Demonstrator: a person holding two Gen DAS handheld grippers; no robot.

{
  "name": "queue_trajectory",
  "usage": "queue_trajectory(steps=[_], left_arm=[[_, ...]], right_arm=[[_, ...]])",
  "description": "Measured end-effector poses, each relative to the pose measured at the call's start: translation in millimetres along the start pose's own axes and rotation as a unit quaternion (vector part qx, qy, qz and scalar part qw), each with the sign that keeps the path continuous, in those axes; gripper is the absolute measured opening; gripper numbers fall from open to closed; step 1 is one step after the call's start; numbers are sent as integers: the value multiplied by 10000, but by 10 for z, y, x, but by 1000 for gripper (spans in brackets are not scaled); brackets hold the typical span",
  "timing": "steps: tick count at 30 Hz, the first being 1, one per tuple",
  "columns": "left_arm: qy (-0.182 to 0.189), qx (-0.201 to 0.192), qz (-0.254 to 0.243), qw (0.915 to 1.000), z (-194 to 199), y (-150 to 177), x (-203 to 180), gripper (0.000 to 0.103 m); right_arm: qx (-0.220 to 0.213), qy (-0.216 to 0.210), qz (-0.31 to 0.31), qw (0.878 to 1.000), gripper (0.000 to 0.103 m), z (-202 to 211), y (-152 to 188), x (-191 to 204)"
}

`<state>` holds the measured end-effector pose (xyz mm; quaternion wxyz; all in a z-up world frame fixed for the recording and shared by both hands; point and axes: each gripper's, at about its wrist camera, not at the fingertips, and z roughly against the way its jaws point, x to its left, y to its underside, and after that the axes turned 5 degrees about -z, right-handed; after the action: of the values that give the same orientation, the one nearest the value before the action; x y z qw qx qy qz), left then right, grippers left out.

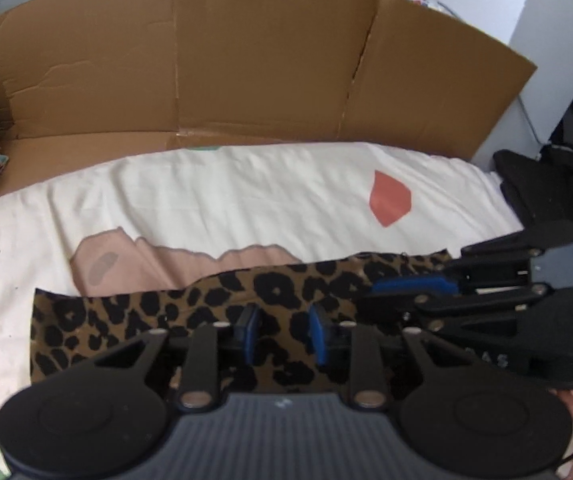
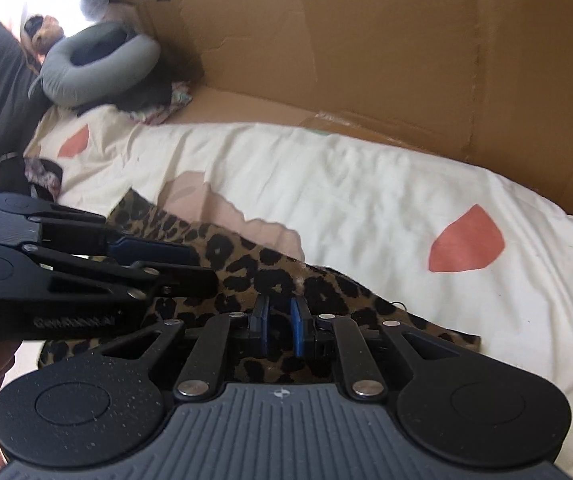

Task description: Fold clothes

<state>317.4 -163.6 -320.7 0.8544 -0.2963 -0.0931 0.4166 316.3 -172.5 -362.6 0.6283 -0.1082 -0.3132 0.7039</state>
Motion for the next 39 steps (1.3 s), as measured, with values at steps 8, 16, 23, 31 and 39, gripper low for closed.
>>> queue_trajectory(steps=[8, 16, 23, 31, 39], left_arm=[[-66, 12, -39, 10000, -177, 6, 57, 33], [3, -31, 176, 9998, -236, 36, 139, 33], [-66, 3, 117, 9999, -252, 7, 100, 33], [-108, -19, 147, 9998, -57, -64, 51, 23], [-163, -29, -249, 9996, -104, 84, -25, 23]], right_arm=[[-19, 108, 28, 9999, 12, -148, -22, -58], [-340, 206, 413, 9984, 15, -117, -68, 40], [-177, 175, 429, 9988, 15, -225, -1, -61], [-71, -33, 172, 9998, 14, -274, -9, -168], [-83, -33, 176, 9998, 14, -276, 11, -160]])
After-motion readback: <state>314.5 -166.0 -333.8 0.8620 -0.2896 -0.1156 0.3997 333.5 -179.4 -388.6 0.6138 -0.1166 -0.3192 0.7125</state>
